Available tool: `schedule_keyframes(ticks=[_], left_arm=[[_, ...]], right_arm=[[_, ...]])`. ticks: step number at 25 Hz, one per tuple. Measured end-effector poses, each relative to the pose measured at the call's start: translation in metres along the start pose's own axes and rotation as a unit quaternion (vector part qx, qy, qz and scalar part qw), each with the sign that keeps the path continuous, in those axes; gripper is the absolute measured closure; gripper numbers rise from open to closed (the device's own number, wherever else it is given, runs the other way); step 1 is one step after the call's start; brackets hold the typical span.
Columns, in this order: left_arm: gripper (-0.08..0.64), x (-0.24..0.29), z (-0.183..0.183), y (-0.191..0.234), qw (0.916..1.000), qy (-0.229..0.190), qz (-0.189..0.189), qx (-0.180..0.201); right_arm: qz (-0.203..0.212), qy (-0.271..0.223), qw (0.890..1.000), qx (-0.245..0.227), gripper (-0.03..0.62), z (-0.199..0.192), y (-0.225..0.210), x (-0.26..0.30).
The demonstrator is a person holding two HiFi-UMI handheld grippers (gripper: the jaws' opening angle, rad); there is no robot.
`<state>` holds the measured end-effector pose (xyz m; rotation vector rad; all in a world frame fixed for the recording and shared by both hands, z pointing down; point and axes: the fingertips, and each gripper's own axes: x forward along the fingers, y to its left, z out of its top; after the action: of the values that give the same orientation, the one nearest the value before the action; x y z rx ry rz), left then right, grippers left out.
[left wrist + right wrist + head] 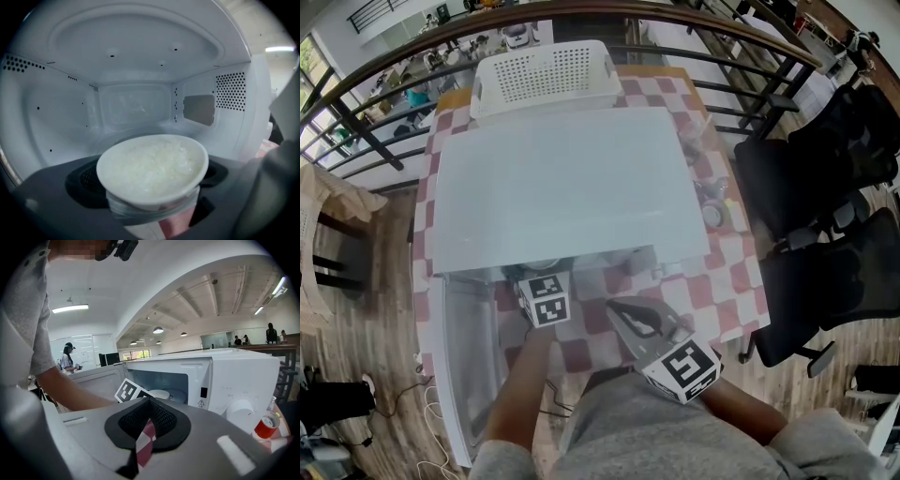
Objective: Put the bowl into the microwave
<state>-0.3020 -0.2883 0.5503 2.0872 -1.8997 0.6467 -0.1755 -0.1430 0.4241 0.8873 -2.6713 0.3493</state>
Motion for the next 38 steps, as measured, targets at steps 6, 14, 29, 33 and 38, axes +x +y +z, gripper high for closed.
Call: schedule_keyframes(ticks=[6, 14, 29, 33, 38], left_arm=[[0.011, -0.002, -0.004, -0.003, 0.9996, 0.008, -0.014, -0.021], [0.011, -0.014, -0.009, 0.005, 0.9980, -0.002, -0.003, -0.062], [0.011, -0.074, 0.003, -0.003, 0.9964, -0.049, 0.014, -0.068], [0.012, -0.108, 0.012, -0.023, 0.9964, -0.079, 0.004, -0.030], [0.034, -0.151, 0.022, -0.048, 0.9936, -0.108, 0.001, -0.033]], right_arm=[[0.001, 0.001, 1.000, 0.003, 0.594, -0.002, -0.001, -0.005], [0.007, 0.001, 1.000, -0.001, 0.594, -0.004, -0.001, -0.010], [0.033, -0.005, 0.999, -0.017, 0.594, -0.007, -0.003, -0.021], [0.033, -0.005, 0.999, -0.018, 0.594, -0.005, -0.015, -0.029], [0.038, -0.004, 0.999, -0.029, 0.594, -0.006, -0.027, -0.043]])
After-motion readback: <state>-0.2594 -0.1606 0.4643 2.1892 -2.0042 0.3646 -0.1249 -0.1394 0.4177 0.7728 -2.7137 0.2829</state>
